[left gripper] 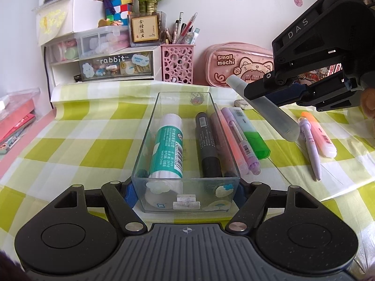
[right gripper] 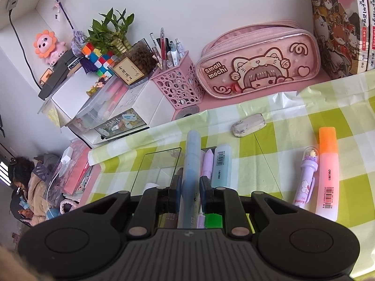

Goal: Organize stationery
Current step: 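Lower the pale blue highlighter into the clear box and open the right tool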

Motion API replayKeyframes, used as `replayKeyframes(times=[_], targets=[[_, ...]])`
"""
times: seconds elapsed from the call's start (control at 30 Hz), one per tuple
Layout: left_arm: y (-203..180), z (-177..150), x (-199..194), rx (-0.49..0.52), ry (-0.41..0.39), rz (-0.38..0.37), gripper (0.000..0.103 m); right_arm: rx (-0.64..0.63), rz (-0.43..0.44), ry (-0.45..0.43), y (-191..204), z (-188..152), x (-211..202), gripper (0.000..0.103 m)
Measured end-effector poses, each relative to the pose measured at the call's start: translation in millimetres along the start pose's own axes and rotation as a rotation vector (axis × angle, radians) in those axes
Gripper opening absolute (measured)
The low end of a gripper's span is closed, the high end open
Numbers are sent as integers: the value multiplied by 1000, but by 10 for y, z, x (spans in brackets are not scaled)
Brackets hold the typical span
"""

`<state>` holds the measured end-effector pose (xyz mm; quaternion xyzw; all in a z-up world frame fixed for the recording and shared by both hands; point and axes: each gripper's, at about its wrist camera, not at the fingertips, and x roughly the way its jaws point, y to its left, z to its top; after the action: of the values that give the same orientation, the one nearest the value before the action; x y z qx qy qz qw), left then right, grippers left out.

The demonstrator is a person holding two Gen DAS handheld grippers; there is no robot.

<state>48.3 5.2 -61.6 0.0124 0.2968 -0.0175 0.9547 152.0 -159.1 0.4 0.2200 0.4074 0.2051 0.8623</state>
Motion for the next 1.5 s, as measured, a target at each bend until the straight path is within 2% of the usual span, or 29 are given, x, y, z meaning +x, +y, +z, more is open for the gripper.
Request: replayKeyframes(times=[0.27, 0.63, 0.97, 1.07, 1.37, 1.5], targets=[[4, -7, -1, 8, -7, -2, 73, 63, 40, 5, -92, -73, 12, 5], [28, -1, 13, 18, -11, -14, 73, 76, 92, 55, 135, -71, 201, 6], [51, -74, -59, 16, -30, -13, 73, 31, 42, 68, 332, -104, 236, 6], [47, -142, -92, 25, -55, -2, 73, 5, 18, 93, 435, -128, 286, 6], [106, -177, -149, 13, -55, -11, 73, -87, -43, 163, 669, -250, 451, 6], [112, -179, -148, 14, -53, -15, 73, -113, -24, 180, 679, -314, 441, 8]])
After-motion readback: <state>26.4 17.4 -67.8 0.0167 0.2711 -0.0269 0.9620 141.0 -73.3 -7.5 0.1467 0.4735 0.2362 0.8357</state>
